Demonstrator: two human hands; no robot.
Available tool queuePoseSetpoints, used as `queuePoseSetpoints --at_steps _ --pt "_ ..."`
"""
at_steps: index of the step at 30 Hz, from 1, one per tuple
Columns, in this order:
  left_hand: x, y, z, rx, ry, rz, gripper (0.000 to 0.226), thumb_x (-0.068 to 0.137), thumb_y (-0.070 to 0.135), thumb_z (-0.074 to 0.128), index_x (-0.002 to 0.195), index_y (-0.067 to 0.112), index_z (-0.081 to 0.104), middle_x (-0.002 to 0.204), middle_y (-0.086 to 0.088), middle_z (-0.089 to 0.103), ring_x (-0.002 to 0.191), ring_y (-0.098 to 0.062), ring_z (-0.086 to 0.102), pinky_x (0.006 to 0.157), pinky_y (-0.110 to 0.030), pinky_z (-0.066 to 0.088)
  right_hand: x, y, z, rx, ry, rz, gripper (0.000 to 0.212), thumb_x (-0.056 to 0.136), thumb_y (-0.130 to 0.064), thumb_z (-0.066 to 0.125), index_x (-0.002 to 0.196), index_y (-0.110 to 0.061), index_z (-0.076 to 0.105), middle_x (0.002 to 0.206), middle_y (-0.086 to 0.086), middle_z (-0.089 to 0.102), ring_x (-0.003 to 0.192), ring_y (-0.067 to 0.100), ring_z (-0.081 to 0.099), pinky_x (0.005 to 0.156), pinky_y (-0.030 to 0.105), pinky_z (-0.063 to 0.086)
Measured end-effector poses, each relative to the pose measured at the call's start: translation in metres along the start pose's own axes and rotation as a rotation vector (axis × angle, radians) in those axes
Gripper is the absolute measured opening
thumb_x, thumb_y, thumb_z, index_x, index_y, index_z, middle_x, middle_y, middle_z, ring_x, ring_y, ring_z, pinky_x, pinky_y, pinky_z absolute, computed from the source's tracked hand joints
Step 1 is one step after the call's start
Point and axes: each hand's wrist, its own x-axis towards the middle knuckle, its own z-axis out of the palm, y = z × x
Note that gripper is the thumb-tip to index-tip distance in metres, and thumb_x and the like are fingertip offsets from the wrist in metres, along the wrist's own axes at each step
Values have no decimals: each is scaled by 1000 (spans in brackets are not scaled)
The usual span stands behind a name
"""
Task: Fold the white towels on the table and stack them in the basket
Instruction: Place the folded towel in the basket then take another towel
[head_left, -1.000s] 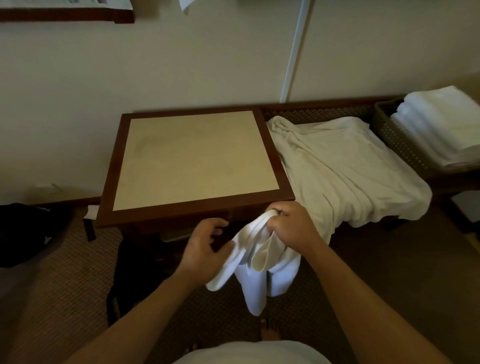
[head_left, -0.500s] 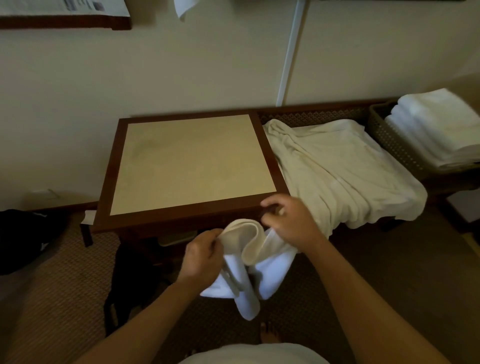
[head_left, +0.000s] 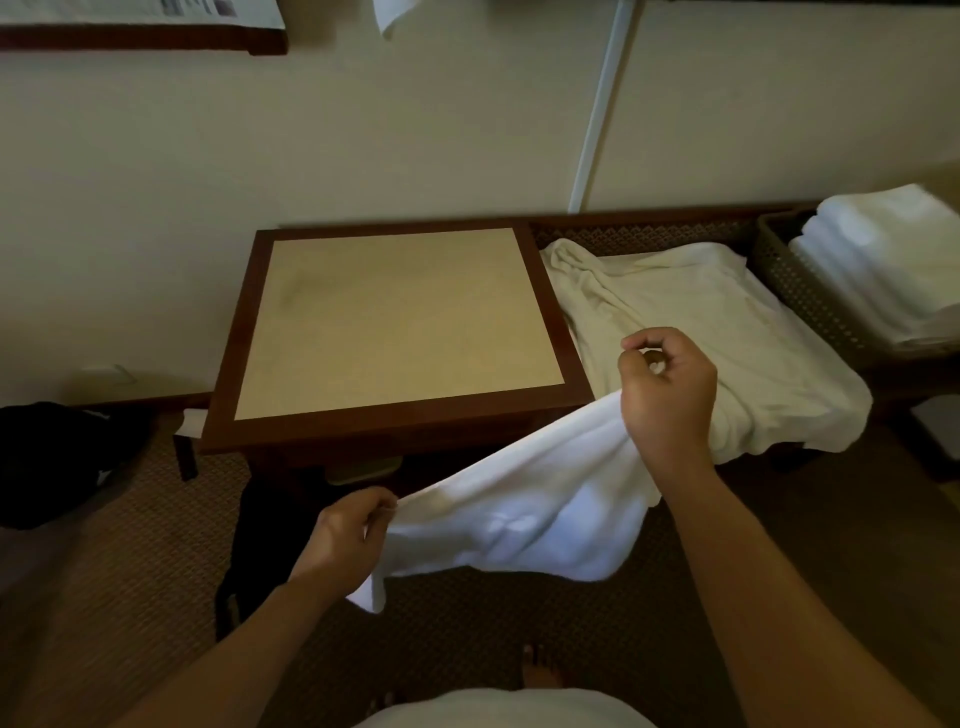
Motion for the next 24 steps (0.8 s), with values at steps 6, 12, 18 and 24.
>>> queuePoseSetpoints --at_steps 6,12,18,24 --pt "0 -2 23 104 -72 35 27 100 9 60 124 15 71 120 2 69 111 -16 64 94 -23 47 -13 -20 19 25 -129 -121 21 88 0 61 86 -20 68 67 -11 60 48 6 47 51 13 36" --pt "9 12 30 -97 19 -211 24 101 21 64 121 18 75 105 6 72 95 -12 68 83 -23 53 -13 -30 23 72 -151 -152 21 88 0 61 86 -19 68 62 -14 55 45 6 44 50 13 34" --pt "19 29 21 -205 111 -318 21 100 28 65 117 21 76 87 12 71 71 -7 68 63 -26 57 5 -24 8 40 -24 -187 17 90 -2 59 89 -17 68 66 -7 59 47 9 46 49 20 39" --pt "36 34 0 -155 311 -249 8 93 21 74 101 21 71 78 14 67 68 -2 62 60 -14 44 15 -1 -5 -28 123 -111 9 96 -13 60 102 -18 64 68 -10 55 55 4 51 54 16 41"
